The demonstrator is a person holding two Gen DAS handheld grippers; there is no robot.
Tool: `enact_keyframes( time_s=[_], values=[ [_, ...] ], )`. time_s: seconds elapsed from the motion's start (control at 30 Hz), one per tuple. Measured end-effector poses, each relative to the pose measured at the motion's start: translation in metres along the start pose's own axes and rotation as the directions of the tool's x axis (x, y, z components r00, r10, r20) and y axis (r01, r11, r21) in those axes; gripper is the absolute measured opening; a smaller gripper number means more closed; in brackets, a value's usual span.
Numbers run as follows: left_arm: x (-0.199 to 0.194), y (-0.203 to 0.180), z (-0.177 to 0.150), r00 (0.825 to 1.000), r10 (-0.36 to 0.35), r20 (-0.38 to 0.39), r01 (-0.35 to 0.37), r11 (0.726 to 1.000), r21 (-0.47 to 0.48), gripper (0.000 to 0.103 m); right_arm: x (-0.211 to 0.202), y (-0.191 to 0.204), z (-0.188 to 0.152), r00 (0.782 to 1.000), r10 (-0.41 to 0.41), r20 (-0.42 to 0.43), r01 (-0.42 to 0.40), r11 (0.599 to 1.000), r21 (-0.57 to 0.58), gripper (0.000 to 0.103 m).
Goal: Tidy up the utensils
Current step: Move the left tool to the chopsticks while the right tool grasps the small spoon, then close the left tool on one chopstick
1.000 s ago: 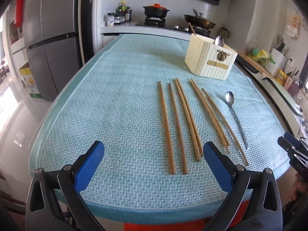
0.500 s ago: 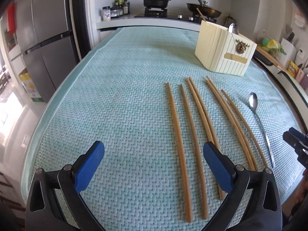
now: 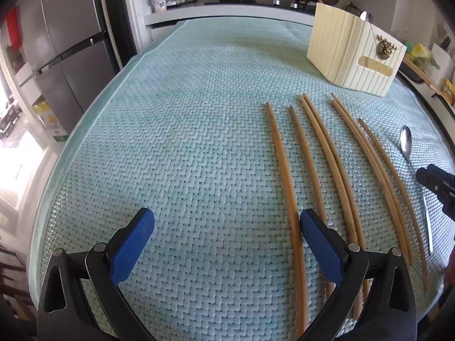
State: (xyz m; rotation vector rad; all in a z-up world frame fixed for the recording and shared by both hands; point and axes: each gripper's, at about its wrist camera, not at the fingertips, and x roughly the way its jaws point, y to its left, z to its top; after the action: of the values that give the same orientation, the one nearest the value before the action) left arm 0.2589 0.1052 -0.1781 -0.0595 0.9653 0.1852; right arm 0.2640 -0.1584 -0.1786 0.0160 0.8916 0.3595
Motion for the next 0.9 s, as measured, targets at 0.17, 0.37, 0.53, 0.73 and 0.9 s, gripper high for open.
enact_keyframes(
  time_s=[0.17,0.37,0.53,0.73,0.9],
  values=[
    [0.006,-0.002,0.008,1.000,-0.008,-0.010,0.008,1.000,0.010,0.103,0.017,0.008,0.011,0.998,-0.036,-0.048,0.034,0.999,-0.041,0.055],
    [0.017,-0.010,0.027,0.999,-0.036,-0.020,0.037,0.998,0.047,0.100,0.029,0.008,0.028,0.999,-0.024,-0.049,0.023,1.000,-0.011,0.055],
    [0.026,-0.016,0.044,0.998,-0.063,-0.025,0.065,0.996,0.068,0.095,0.040,0.006,0.043,0.999,-0.023,-0.049,0.023,1.000,0.008,0.055],
    [0.037,-0.020,0.059,0.996,-0.085,-0.029,0.087,0.993,0.083,0.094,0.050,0.006,0.053,0.997,-0.055,-0.050,0.055,0.998,0.004,0.049],
    [0.041,-0.015,0.068,0.993,-0.115,-0.022,0.116,0.989,0.088,0.081,0.053,0.010,0.058,0.996,-0.077,-0.047,0.077,0.997,-0.010,0.036]
  ],
)
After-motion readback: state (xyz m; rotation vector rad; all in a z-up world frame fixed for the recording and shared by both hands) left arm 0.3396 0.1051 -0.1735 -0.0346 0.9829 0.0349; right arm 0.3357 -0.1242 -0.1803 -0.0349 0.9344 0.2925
